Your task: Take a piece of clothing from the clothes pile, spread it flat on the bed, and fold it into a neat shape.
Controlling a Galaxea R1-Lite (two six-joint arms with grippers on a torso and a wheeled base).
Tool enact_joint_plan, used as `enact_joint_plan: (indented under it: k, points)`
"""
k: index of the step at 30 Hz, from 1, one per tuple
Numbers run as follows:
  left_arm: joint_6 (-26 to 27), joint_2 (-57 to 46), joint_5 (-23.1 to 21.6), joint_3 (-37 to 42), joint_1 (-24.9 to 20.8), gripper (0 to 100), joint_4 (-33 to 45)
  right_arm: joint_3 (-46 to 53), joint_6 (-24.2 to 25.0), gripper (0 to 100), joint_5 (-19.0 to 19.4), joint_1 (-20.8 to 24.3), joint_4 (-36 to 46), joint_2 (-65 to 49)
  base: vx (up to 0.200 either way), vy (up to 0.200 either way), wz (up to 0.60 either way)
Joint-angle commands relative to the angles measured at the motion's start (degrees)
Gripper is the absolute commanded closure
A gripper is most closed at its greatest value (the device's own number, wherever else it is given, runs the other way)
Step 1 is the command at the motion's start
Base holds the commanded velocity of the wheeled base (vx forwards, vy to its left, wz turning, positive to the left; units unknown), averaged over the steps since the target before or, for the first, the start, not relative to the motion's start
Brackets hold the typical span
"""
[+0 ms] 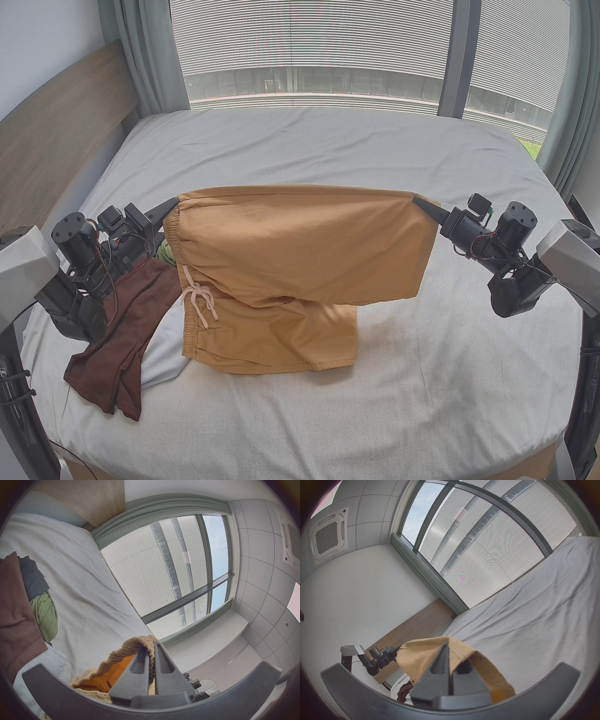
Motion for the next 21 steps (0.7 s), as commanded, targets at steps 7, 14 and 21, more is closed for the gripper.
enact_joint_plan:
  k: [7,14,21]
  points:
    - [0.0,5.4,0.1,-4.1,-0.1,100,0.0,-6.2,0.0,100,0.0,-1.5,0.8,6.3,0.0,0.0,0.0]
    - [-0.2,8.1,2.3,-7.7,0.0,100,0.0,-10.6,0.0,100,0.0,-1.3,1.9,9.3,0.0,0.0,0.0]
    - [-0.2,9.2,2.3,-8.6,-0.1,100,0.0,-13.3,0.0,100,-0.1,-0.6,2.8,11.0,0.0,0.0,0.0]
